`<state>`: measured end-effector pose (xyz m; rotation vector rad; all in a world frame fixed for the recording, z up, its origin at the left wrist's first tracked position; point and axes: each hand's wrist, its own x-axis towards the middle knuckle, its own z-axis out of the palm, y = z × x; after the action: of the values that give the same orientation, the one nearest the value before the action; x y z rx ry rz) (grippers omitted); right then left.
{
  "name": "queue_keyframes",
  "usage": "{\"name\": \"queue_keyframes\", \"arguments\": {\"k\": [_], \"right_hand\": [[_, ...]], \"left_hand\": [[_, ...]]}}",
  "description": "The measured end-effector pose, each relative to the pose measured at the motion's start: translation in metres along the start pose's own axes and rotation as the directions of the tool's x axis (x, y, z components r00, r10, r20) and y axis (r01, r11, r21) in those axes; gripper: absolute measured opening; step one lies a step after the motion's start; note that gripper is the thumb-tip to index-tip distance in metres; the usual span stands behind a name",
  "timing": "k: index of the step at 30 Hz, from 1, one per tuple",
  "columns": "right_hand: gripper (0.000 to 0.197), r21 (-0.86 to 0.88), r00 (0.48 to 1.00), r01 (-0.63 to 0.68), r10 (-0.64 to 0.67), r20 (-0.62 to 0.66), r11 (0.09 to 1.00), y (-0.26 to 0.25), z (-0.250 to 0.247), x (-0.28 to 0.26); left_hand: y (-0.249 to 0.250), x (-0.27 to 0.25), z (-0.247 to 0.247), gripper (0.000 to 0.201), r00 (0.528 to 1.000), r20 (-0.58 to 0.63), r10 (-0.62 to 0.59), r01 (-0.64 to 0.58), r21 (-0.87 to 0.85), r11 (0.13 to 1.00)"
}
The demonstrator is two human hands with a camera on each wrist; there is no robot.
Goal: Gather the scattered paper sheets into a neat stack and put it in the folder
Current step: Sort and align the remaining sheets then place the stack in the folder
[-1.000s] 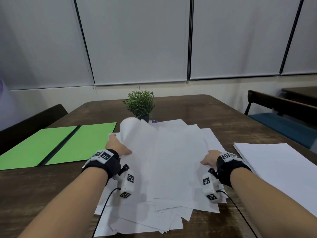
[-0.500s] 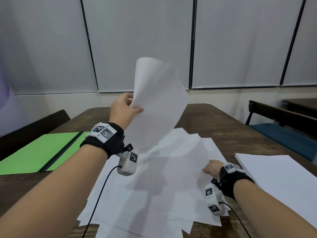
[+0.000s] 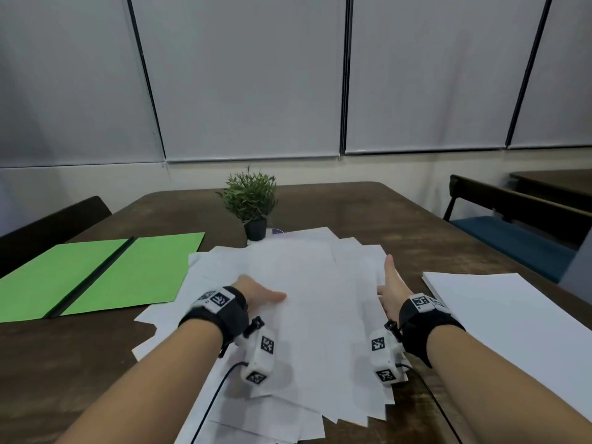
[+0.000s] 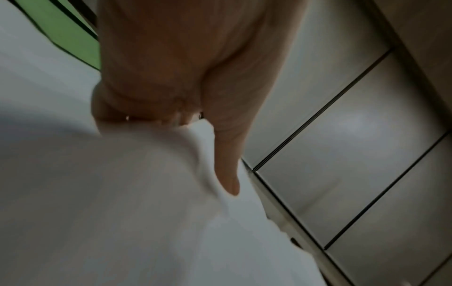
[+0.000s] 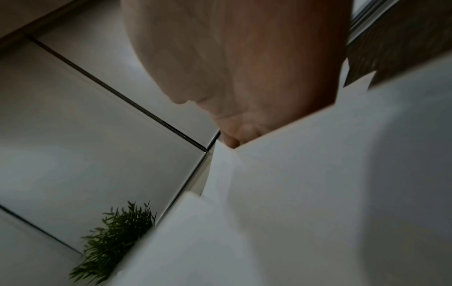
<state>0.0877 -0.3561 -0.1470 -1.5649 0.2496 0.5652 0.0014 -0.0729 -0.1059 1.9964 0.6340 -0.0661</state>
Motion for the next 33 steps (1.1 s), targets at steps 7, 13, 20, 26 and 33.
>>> {"name": "queue_keyframes", "arguments": {"k": [7, 13, 20, 26, 33], "right_hand": [[0.087, -0.618, 0.991, 0.103, -0.135, -0.005, 0.779, 0.005, 0.002, 0.022], [0.041, -0.363, 0.912, 0.408, -0.387, 0.132, 0.838, -0.015, 0.018, -0.025], [0.04, -0.16, 0.739, 0.673, -0.652, 0.167, 0.722, -0.069, 0.05, -0.072], [0.042, 0.035, 0.612, 0.787, -0.787, 0.074, 0.616, -0.112, 0.066, -0.096], [0.034, 0.14, 0.634, 0.763, -0.773, 0.027, 0.631, -0.105, 0.08, -0.086]], "left_hand": [[-0.006, -0.001, 0.003, 0.037, 0.995, 0.085, -0.056, 0.028, 0.305, 0.952], [-0.018, 0.008, -0.007, 0.073, 0.999, 0.023, -0.045, 0.042, 0.091, 0.995], [0.006, -0.004, -0.028, 0.1, 0.934, -0.221, 0.279, -0.344, -0.362, 0.866], [0.067, -0.039, -0.074, 0.084, 0.641, -0.567, 0.517, -0.713, -0.193, 0.674], [0.086, -0.041, -0.085, 0.084, 0.553, -0.519, 0.652, -0.815, -0.174, 0.553]]}}
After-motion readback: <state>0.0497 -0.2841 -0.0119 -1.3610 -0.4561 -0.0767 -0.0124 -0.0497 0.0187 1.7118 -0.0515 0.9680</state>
